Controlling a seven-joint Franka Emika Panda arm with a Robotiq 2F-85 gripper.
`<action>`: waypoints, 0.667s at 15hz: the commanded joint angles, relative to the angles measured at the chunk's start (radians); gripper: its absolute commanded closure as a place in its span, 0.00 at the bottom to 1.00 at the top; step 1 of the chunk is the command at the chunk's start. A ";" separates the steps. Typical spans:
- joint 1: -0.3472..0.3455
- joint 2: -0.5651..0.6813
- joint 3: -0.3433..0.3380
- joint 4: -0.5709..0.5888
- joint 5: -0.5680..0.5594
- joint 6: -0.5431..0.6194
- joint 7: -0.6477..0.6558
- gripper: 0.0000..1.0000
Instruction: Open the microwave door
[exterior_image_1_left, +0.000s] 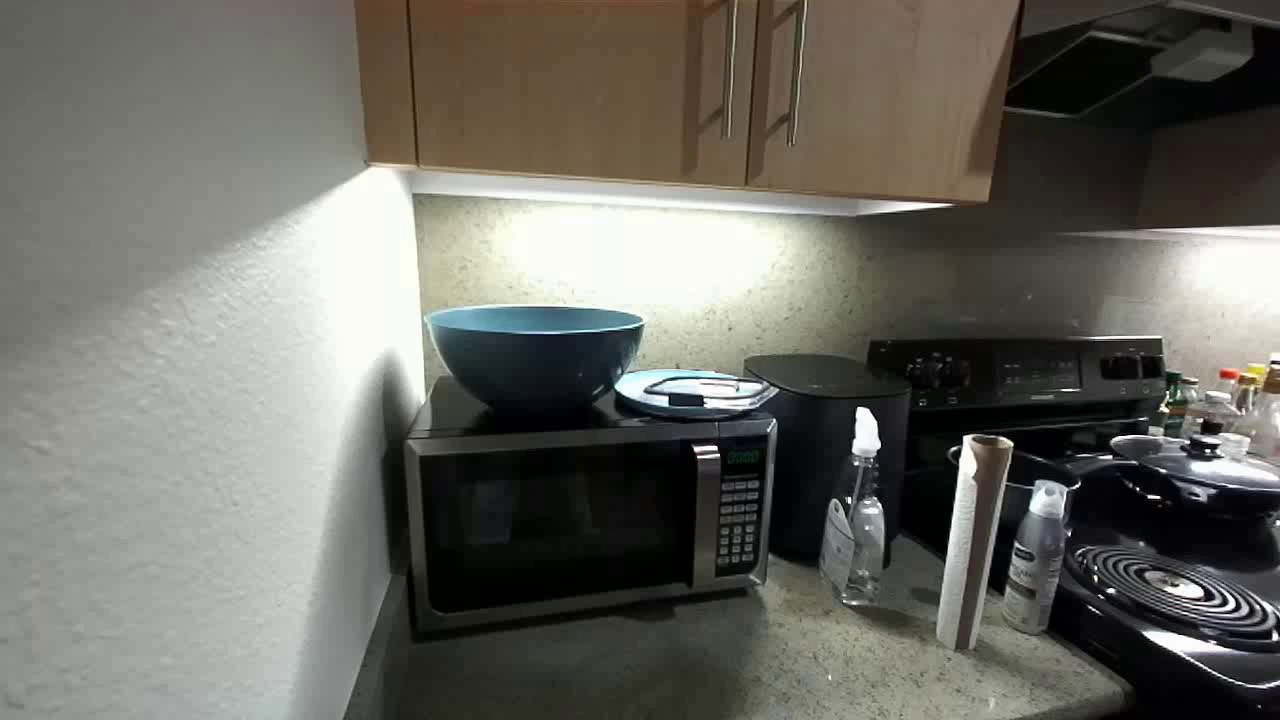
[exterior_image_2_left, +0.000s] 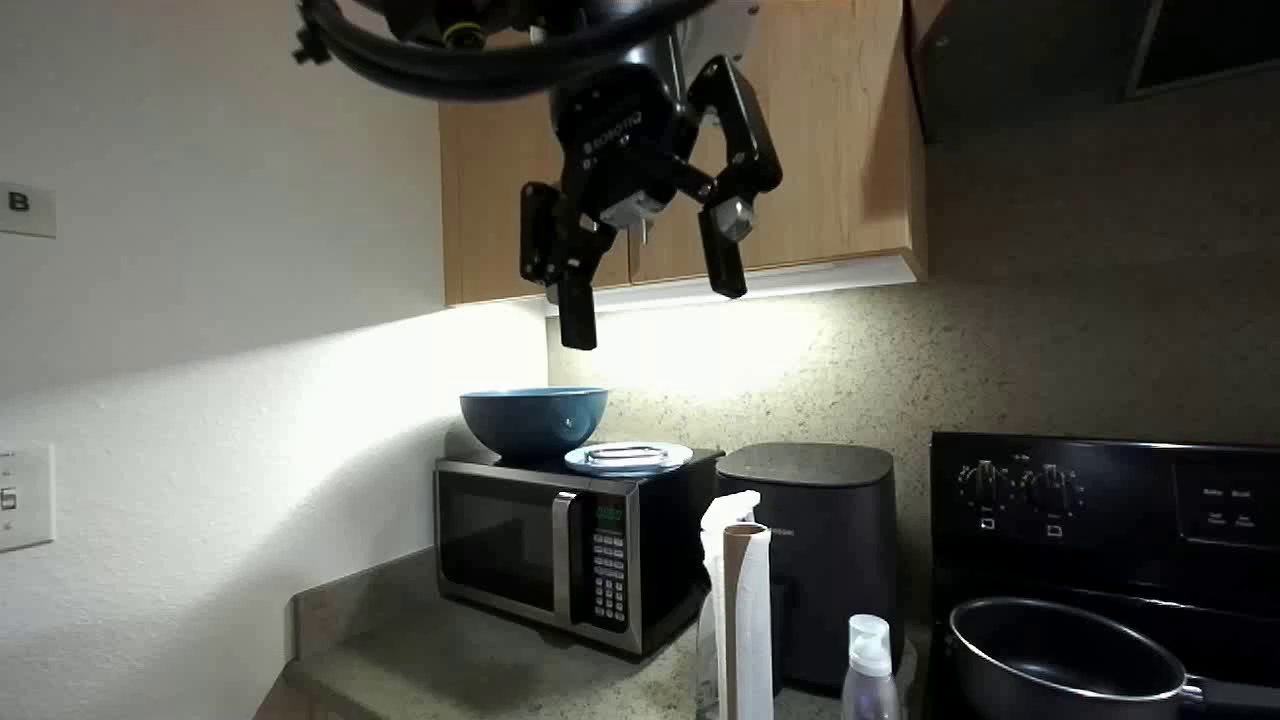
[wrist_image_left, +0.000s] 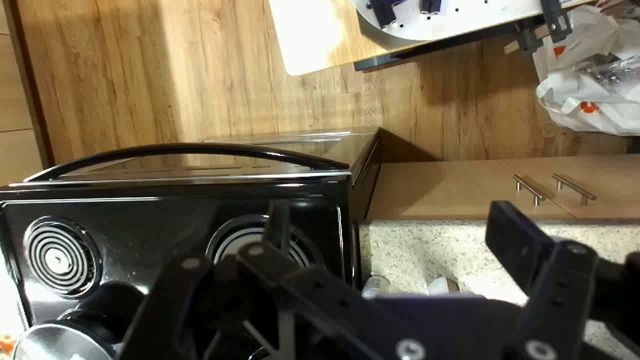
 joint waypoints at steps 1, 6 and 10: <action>0.028 -0.002 -0.018 0.004 -0.011 -0.008 0.014 0.00; 0.028 -0.002 -0.018 0.004 -0.011 -0.008 0.014 0.00; 0.066 0.084 -0.050 0.017 0.070 -0.024 0.000 0.00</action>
